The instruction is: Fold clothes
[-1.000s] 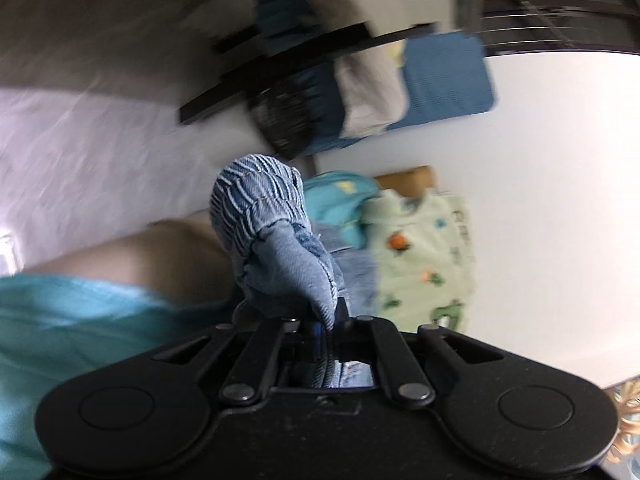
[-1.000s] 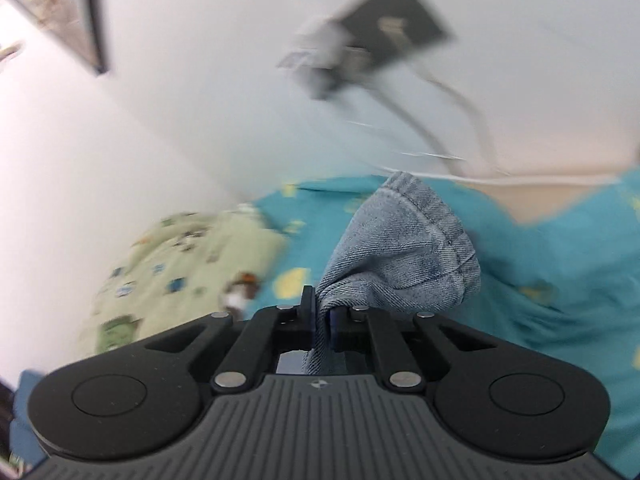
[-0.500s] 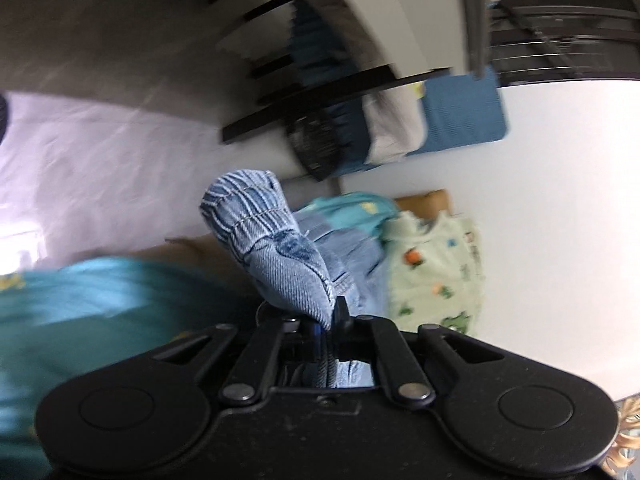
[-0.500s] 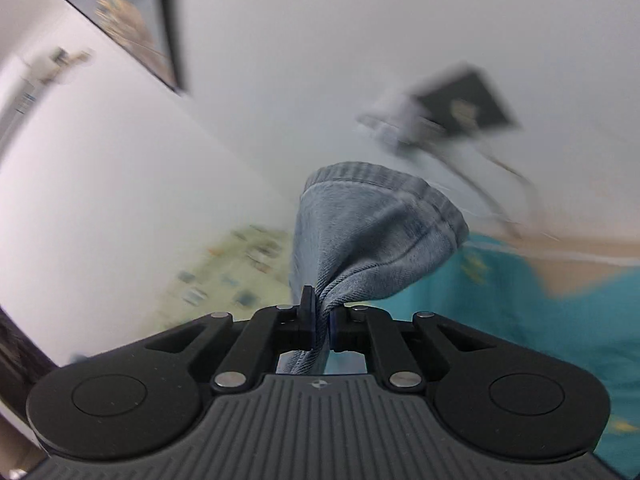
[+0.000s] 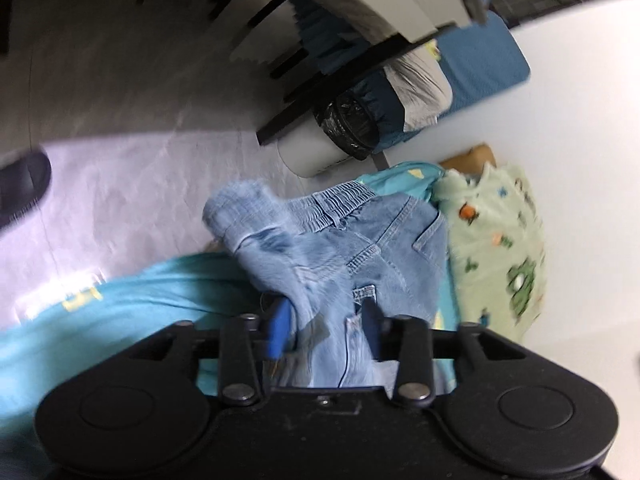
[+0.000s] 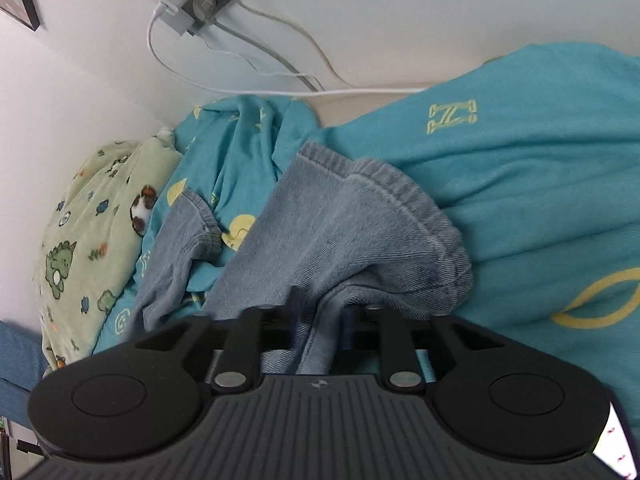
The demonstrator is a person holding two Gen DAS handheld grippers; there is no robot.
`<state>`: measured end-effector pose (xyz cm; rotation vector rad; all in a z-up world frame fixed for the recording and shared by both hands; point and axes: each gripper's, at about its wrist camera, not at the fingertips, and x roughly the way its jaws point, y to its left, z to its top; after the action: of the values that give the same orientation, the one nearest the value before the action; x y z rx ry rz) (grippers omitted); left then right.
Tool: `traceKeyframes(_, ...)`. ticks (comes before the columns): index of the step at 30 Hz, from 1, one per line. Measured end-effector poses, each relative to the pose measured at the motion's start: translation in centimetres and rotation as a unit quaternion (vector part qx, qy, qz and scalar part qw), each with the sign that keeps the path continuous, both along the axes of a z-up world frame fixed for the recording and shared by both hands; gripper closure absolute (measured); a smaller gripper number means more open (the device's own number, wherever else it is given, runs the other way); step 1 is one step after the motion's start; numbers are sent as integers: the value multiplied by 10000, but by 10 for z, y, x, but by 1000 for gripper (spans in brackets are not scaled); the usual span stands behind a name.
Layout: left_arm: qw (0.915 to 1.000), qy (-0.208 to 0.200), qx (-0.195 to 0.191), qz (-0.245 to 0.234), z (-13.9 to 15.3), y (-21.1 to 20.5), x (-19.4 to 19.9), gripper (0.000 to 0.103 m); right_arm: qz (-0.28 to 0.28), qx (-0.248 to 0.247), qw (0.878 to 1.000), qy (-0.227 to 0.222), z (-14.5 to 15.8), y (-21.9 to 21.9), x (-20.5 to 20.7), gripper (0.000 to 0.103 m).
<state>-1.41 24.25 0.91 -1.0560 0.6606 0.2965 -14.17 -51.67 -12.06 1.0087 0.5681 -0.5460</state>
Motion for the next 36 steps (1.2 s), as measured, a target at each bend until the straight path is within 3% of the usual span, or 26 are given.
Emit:
traceKeyframes(4, 9973, -279, 655, -204, 21, -16, -12, 61, -263, -159, 9995, -39, 16, 3, -10, 57)
traceKeyframes(8, 9896, -534, 1124, -726, 36, -45, -7, 58, -525, -790, 9954, 108, 40, 12, -14, 50)
traceKeyframes(12, 9757, -707, 1596, -1324, 41, -90, 11, 57, -731, -1437, 9869, 31, 66, 15, -9, 40)
traceKeyframes(16, 9615, -811, 1845, -1870, 36, -134, 34, 57, -353, -1688, 9847, -265, 88, 25, 25, 38)
traceKeyframes(21, 9400, -741, 2302, -2407, 20, -179, 62, 57, 523, -1122, 9900, -669, 84, 52, 97, 36)
traceKeyframes(24, 9291, -621, 2502, -2651, 6, -198, 81, 57, 954, -715, 9907, -654, 68, 74, 149, 34)
traceKeyframes(31, 9113, -366, 2779, -3017, -30, -223, 118, 57, 1031, 659, 9913, -487, -16, 86, 237, 33)
traceKeyframes(34, 9077, -152, 2794, -3127, -49, -226, 129, 57, 1086, 595, 9920, -223, -38, 84, 258, 32)
traceKeyframes(36, 9051, -38, 2858, -3147, -59, -225, 133, 57, 1039, 496, 9929, -298, -42, 79, 266, 33)
